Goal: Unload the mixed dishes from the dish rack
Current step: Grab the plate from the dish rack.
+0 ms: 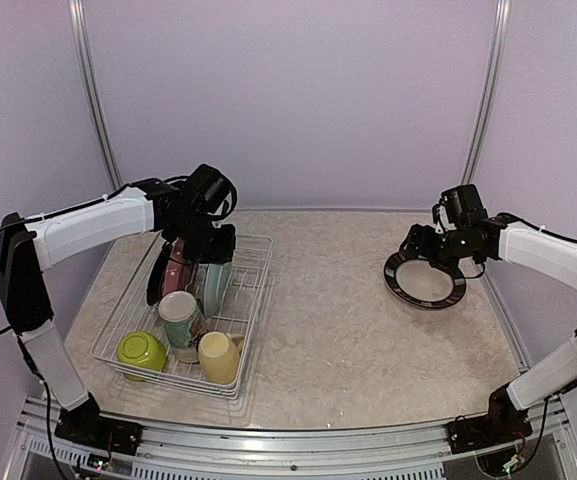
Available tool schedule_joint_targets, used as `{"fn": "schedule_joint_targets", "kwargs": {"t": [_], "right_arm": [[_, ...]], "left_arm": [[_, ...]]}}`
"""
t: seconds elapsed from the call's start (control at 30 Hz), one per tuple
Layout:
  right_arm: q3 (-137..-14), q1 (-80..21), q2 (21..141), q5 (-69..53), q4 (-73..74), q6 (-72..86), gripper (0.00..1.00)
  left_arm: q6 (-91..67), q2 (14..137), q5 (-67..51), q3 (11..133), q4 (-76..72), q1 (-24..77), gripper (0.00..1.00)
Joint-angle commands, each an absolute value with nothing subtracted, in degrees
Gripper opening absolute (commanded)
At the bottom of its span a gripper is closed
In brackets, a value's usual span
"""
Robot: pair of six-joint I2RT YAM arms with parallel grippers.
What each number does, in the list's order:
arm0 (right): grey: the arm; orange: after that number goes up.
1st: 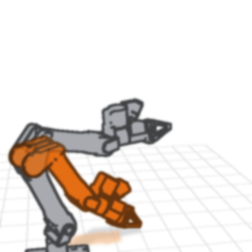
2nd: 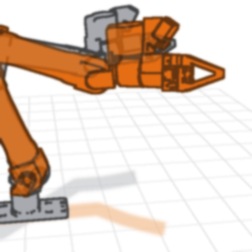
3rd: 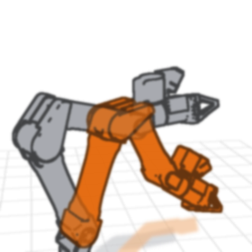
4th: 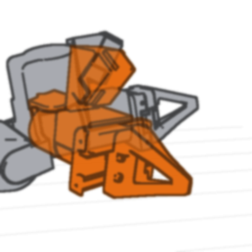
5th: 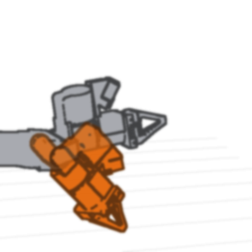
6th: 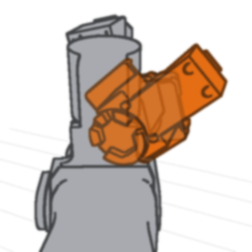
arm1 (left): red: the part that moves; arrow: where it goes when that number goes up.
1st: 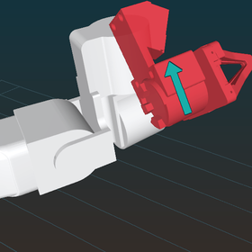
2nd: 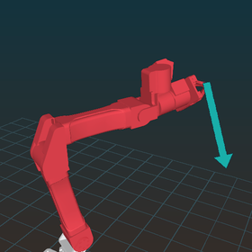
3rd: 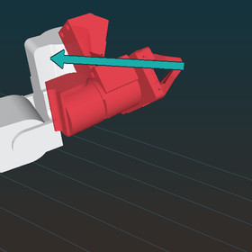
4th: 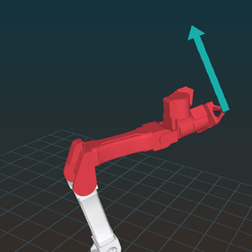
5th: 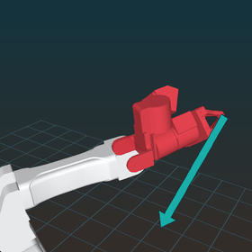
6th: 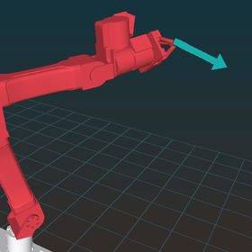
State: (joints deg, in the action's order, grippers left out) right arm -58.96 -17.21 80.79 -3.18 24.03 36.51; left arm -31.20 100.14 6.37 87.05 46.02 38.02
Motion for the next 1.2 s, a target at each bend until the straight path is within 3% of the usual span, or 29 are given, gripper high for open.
{"fn": "schedule_joint_targets", "kwargs": {"t": [0.0, 0.83, 1.17], "right_arm": [[-57.75, -18.27, 79.42, -2.97, 23.25, 37.09, 0.88], [-63.21, -20.45, 84.78, -2.98, 23.29, 37.05, 0.88], [-60.26, -22.47, 83.85, -2.82, 20.94, 37.65, 0.9]], "left_arm": [[-32.7, 99.79, 4.82, 88.81, 46.86, 37.62, 0.01], [-31.87, 87.3, -4.98, 89.08, 44.61, 34.9, 0.0], [-26.3, 78.44, -16.44, 80.79, 29.72, 33.77, 0.0]]}}
